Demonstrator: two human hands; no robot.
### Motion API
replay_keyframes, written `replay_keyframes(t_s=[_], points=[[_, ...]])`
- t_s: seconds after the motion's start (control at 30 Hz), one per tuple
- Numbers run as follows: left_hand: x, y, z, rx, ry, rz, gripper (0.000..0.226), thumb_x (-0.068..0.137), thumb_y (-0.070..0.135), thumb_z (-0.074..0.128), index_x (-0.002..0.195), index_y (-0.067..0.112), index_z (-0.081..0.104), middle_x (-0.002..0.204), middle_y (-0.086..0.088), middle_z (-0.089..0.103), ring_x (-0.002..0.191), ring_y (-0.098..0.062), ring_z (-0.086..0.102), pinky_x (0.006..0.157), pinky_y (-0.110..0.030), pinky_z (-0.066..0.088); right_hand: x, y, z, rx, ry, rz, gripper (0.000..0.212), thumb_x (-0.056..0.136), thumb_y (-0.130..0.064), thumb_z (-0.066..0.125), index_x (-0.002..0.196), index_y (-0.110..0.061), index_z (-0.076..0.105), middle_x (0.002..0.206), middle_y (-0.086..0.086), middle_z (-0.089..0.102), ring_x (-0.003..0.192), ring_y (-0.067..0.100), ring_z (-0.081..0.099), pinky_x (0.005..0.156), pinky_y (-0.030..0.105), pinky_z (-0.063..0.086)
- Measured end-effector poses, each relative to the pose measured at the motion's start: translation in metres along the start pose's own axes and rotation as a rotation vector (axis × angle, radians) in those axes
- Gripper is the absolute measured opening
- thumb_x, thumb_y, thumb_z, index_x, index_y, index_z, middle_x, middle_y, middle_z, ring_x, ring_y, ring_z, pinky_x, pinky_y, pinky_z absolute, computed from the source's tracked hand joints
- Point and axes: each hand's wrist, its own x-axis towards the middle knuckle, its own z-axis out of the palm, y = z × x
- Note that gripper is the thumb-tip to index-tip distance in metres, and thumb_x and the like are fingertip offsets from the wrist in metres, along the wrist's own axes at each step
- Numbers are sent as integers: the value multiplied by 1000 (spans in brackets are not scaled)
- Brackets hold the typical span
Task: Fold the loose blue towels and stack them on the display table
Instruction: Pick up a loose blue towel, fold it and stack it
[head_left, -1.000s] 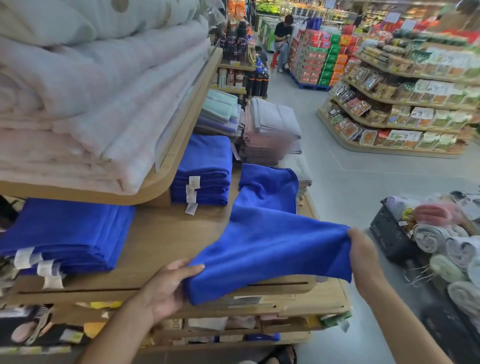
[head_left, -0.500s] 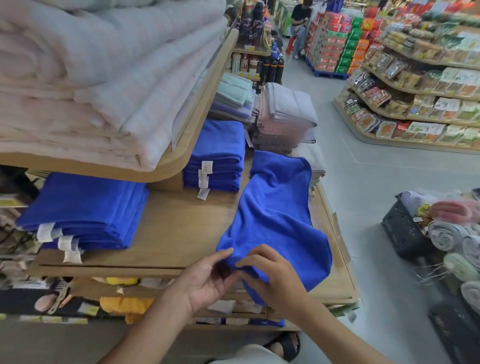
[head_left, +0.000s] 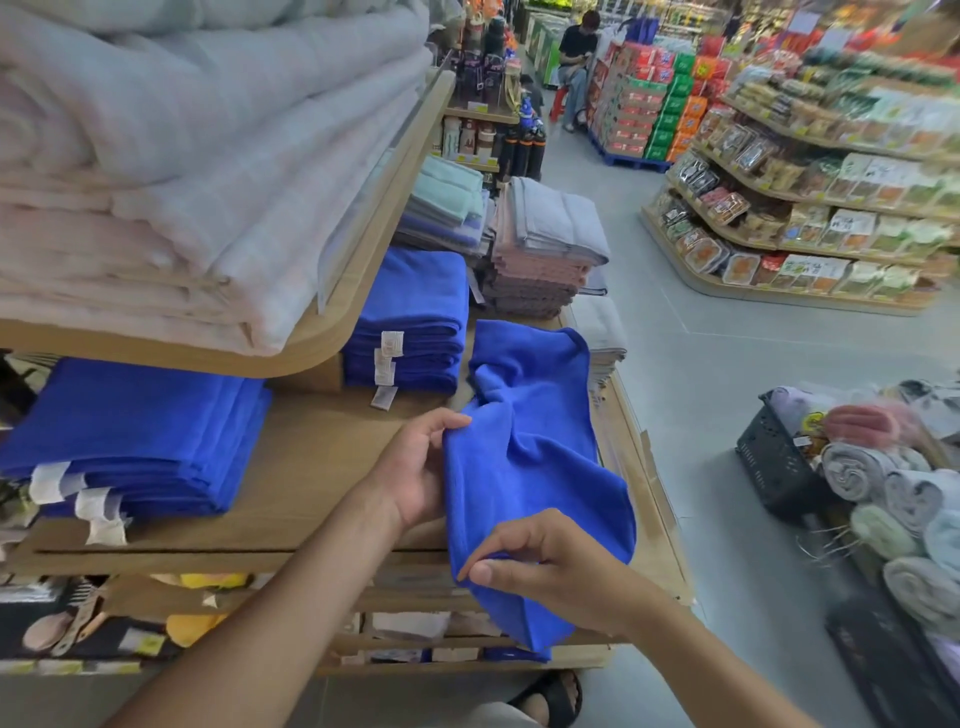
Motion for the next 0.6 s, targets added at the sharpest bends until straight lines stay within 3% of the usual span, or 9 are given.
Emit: replay_keyframes(t_s=[0.07, 0.17, 0.23, 0.33, 0.4, 0.47, 0.53, 0.6], points=[[12, 4, 4, 31, 20, 26, 25, 80, 20, 64, 92, 5, 79, 92, -14, 75, 80, -29, 73, 74, -34, 60, -4, -4, -7, 29, -59, 42, 18, 98, -21, 70, 102, -6, 79, 95, 17, 76, 89, 20, 66, 87, 43, 53], [29, 8, 9, -19, 44, 97, 19, 83, 21, 65, 84, 8, 78, 88, -12, 76, 78, -26, 73, 73, -32, 60, -12, -7, -22, 58, -151, 62, 18, 98, -26, 68, 101, -13, 81, 93, 21, 74, 89, 24, 61, 83, 42, 46], [38, 10, 6, -81, 54, 116, 24, 87, 23, 60, 83, 7, 78, 86, -12, 76, 78, -26, 75, 74, -32, 60, -17, -12, -32, 139, -213, 94, 14, 98, -27, 68, 96, -26, 81, 91, 10, 76, 90, 17, 63, 84, 32, 46], [48, 9, -3, -123, 135, 132, 28, 92, 23, 58, 82, 8, 79, 82, -11, 76, 73, -28, 75, 67, -34, 61, -23, -15, -47, 295, -293, 73, 19, 98, -17, 65, 94, -29, 80, 85, -13, 75, 80, -2, 64, 77, 11, 46], [49, 7, -8, -158, 185, 135, 18, 89, 23, 62, 85, 13, 76, 81, -8, 70, 66, -27, 71, 68, -33, 58, -25, -18, -57, 391, -340, 31, 10, 96, -27, 70, 93, -26, 80, 76, -16, 69, 66, -4, 55, 65, 11, 40], [49, 7, -17, -172, 197, 140, 17, 85, 24, 65, 92, 13, 75, 84, -8, 70, 63, -27, 70, 67, -32, 55, -26, -19, -69, 461, -402, -6, 14, 93, -37, 73, 92, -24, 80, 72, -14, 63, 60, 1, 47, 58, 16, 34], [46, 8, -27, -153, 140, 141, 30, 87, 30, 64, 101, 8, 80, 102, -15, 76, 85, -32, 76, 70, -38, 61, -27, -15, -84, 544, -454, -55, 15, 94, -35, 71, 93, -23, 79, 76, -13, 64, 65, 1, 50, 63, 14, 38], [43, 11, -33, -164, 104, 160, 36, 94, 32, 57, 111, 8, 78, 113, -18, 74, 102, -33, 73, 77, -41, 62, -26, -8, -102, 573, -319, -41, 17, 90, -38, 75, 88, -21, 77, 78, -10, 63, 67, 5, 53, 64, 18, 40]])
